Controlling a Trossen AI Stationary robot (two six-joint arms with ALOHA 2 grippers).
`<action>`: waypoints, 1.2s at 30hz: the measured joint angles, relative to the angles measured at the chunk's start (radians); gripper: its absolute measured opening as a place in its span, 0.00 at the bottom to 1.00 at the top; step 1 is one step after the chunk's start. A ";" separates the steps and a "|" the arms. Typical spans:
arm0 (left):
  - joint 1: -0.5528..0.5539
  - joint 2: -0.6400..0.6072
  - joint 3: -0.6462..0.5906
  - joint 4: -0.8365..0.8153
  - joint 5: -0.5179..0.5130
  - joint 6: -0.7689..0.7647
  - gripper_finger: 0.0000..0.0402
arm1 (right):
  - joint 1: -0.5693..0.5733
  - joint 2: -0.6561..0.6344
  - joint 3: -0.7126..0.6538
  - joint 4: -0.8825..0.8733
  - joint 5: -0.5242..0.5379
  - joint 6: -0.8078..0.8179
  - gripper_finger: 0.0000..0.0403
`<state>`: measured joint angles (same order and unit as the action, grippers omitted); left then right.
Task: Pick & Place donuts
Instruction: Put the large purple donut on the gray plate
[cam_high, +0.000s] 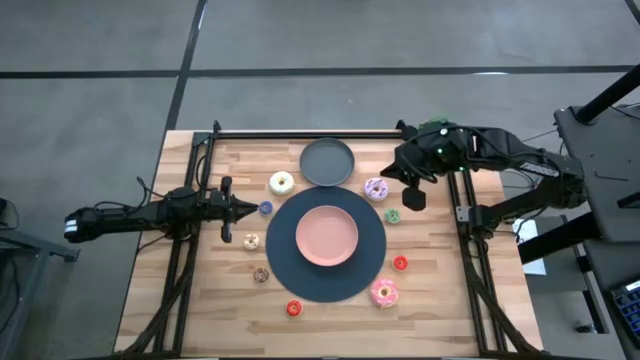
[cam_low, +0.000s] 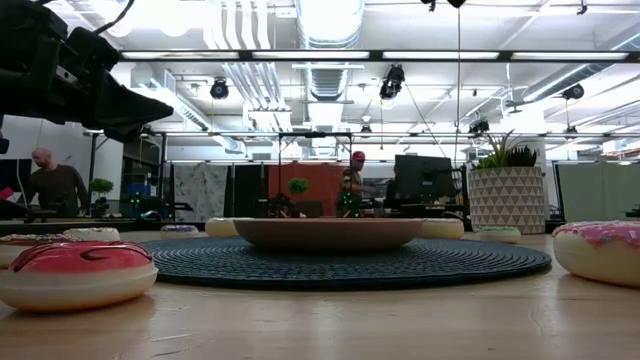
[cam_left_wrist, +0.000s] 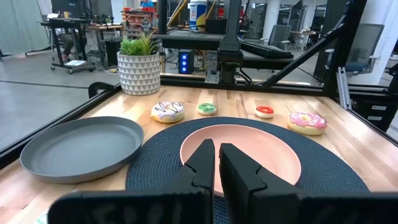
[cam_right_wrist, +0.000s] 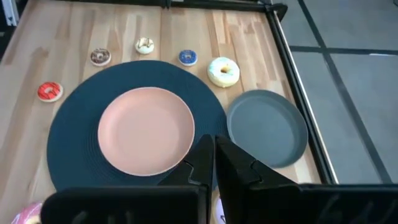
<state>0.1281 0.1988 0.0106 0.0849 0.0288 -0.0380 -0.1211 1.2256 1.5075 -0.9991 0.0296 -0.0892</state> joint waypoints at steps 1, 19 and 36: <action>0.000 0.000 0.000 0.000 0.000 0.000 0.00 | -0.001 -0.001 -0.003 0.000 0.000 0.001 0.02; 0.000 0.000 0.000 -0.001 0.000 0.000 0.00 | -0.055 0.000 -0.086 0.001 -0.001 0.001 0.02; 0.000 0.000 0.000 -0.001 0.000 0.000 0.00 | -0.147 0.000 -0.237 0.008 0.000 -0.150 0.02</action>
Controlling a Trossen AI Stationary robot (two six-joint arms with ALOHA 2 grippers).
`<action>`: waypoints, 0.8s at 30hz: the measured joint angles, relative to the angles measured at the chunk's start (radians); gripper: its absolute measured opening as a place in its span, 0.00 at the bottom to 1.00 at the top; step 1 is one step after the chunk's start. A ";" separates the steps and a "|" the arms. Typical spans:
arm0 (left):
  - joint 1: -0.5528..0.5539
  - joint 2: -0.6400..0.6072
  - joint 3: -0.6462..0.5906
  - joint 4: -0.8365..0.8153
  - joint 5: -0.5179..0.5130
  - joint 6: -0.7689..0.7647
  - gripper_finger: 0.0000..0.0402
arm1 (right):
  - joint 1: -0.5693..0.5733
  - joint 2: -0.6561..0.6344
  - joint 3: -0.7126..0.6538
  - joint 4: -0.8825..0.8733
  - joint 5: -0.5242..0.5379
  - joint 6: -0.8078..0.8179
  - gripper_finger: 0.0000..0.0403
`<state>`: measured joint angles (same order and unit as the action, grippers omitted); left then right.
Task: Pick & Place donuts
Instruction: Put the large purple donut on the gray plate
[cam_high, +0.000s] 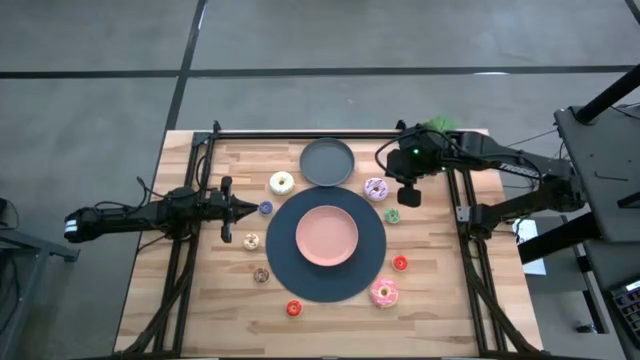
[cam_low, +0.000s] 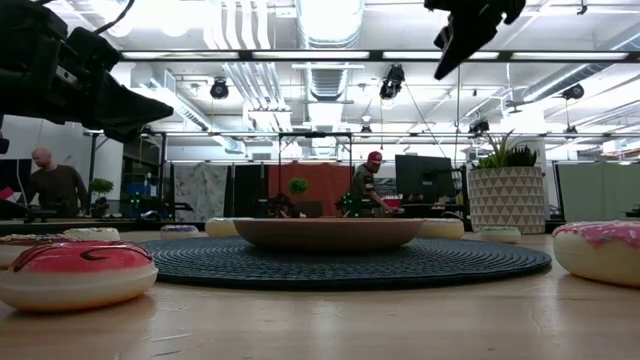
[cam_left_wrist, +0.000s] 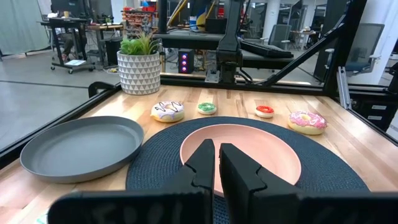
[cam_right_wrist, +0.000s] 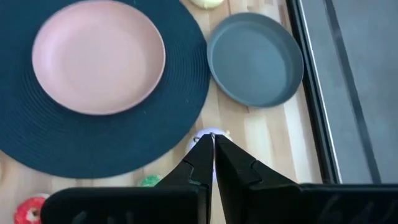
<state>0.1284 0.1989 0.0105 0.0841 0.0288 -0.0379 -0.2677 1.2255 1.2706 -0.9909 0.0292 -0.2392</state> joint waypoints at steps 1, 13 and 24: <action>0.000 0.000 0.000 0.000 0.000 0.000 0.00 | 0.000 0.000 -0.005 -0.001 0.000 -0.013 0.02; 0.000 0.000 0.000 0.000 0.000 0.000 0.00 | -0.002 0.051 -0.029 0.014 -0.001 0.030 0.02; 0.000 0.000 0.000 -0.005 0.000 0.000 0.00 | -0.002 0.139 -0.030 0.053 -0.001 0.018 0.02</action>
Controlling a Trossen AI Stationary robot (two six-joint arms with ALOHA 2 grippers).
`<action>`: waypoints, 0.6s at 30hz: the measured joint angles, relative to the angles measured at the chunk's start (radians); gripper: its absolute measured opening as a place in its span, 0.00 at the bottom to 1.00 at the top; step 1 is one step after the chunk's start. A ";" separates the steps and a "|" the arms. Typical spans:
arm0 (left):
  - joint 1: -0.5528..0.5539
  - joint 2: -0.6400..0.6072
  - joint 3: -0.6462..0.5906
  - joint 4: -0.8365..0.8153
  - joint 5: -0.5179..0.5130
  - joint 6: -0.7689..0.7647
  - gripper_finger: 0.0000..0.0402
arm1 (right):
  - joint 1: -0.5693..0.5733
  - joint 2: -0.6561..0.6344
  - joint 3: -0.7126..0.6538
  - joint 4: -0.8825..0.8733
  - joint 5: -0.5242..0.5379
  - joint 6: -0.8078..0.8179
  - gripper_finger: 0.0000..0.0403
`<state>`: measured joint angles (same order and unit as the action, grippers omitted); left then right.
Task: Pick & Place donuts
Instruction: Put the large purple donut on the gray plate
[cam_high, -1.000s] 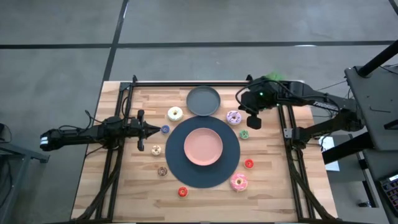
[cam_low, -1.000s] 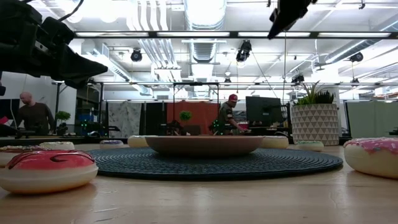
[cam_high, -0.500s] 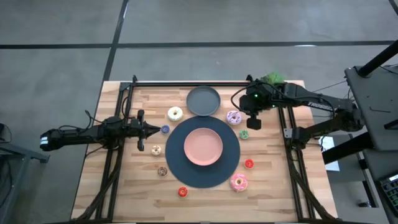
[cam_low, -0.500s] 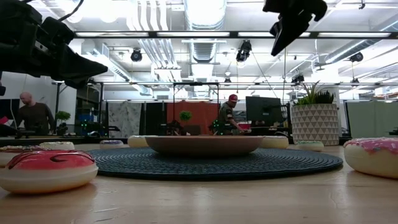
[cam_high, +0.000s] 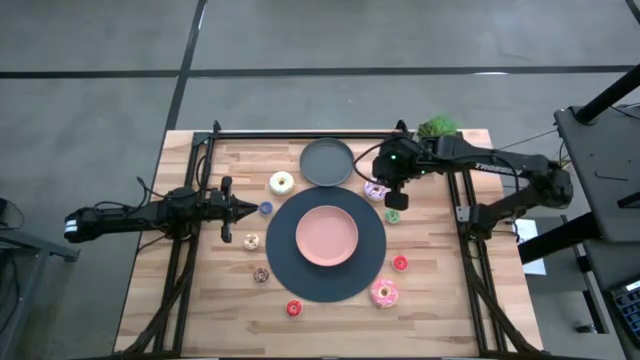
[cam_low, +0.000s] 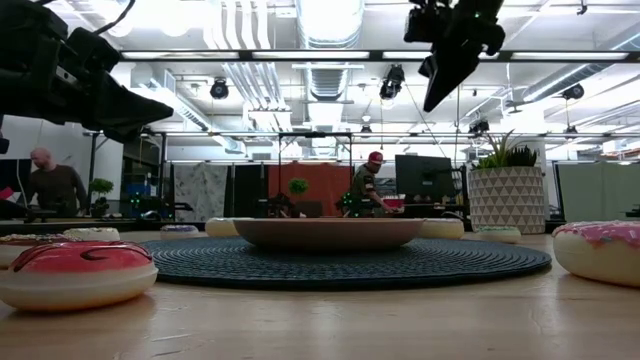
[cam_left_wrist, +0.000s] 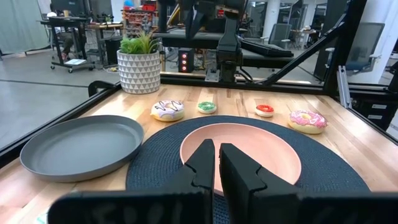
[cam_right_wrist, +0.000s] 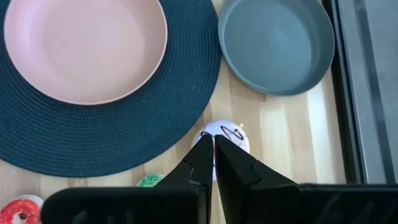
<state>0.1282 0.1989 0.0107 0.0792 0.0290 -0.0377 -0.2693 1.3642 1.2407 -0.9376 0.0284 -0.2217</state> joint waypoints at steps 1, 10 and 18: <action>0.000 0.000 0.000 0.000 0.000 0.000 0.00 | -0.001 0.006 0.000 0.003 0.000 -0.004 0.02; 0.000 0.000 0.000 0.000 0.000 0.000 0.00 | -0.023 0.028 -0.007 0.011 -0.001 -0.123 0.02; 0.000 0.000 0.000 -0.003 0.000 0.000 0.00 | -0.041 0.025 -0.016 0.018 -0.001 -0.129 0.02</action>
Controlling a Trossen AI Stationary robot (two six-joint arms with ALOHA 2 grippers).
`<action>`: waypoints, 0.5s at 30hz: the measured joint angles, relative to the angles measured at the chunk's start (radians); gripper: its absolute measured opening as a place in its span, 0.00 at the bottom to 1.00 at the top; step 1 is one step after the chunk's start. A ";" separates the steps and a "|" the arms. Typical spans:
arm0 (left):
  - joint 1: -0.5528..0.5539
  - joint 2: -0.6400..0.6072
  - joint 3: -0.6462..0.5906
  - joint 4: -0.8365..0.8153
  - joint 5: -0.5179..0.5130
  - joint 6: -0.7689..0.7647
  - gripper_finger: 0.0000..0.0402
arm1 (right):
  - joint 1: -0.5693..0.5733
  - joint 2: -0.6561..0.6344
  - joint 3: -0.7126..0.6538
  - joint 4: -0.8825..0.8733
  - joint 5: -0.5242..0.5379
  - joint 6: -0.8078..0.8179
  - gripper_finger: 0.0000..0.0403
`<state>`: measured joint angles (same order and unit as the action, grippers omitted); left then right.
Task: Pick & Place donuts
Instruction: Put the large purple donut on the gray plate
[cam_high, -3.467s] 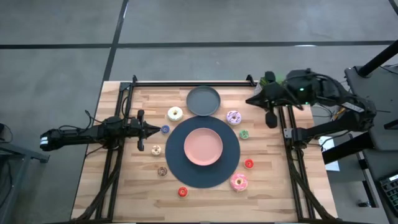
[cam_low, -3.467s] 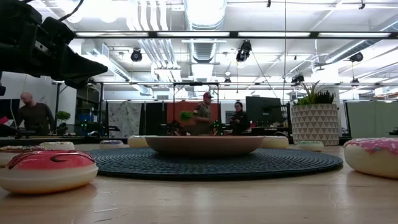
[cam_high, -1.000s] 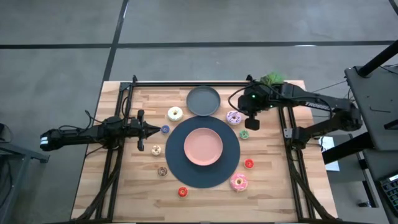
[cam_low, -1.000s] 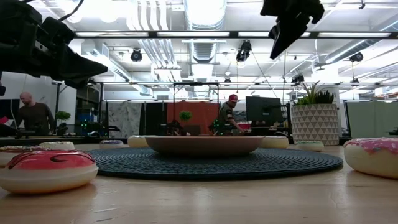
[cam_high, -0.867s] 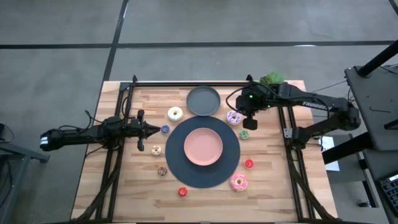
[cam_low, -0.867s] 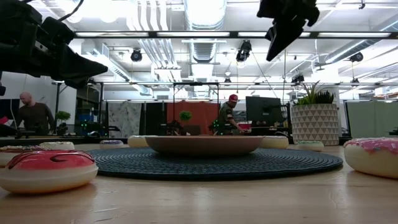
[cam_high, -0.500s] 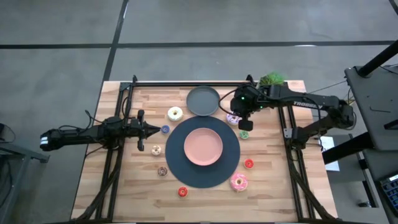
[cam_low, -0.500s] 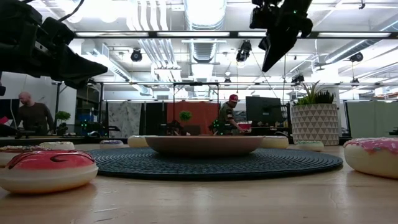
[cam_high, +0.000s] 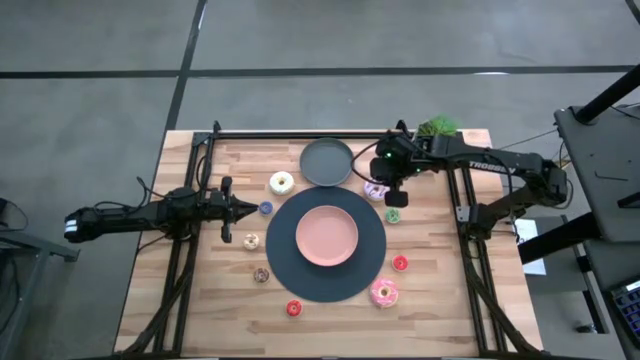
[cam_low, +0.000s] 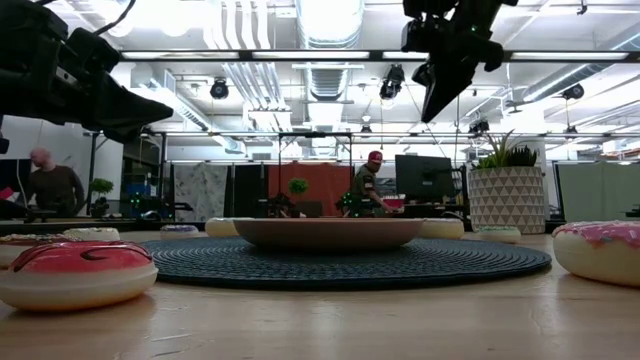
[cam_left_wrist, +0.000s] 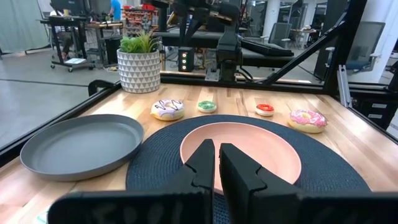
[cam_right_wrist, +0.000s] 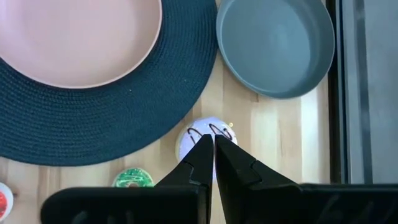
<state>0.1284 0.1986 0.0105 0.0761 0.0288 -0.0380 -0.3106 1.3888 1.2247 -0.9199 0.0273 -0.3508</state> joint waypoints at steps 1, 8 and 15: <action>0.000 0.000 0.000 0.000 0.000 0.000 0.00 | -0.002 0.000 -0.001 0.000 0.000 0.000 0.02; 0.000 0.000 0.000 -0.002 0.000 0.000 0.00 | -0.014 0.000 -0.020 -0.012 -0.001 -0.031 0.02; 0.000 0.000 0.000 -0.005 0.000 0.000 0.00 | -0.017 0.000 -0.081 -0.008 -0.002 -0.035 0.02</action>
<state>0.1281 0.1989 0.0107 0.0715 0.0288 -0.0380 -0.3275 1.3886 1.1438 -0.9284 0.0257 -0.3859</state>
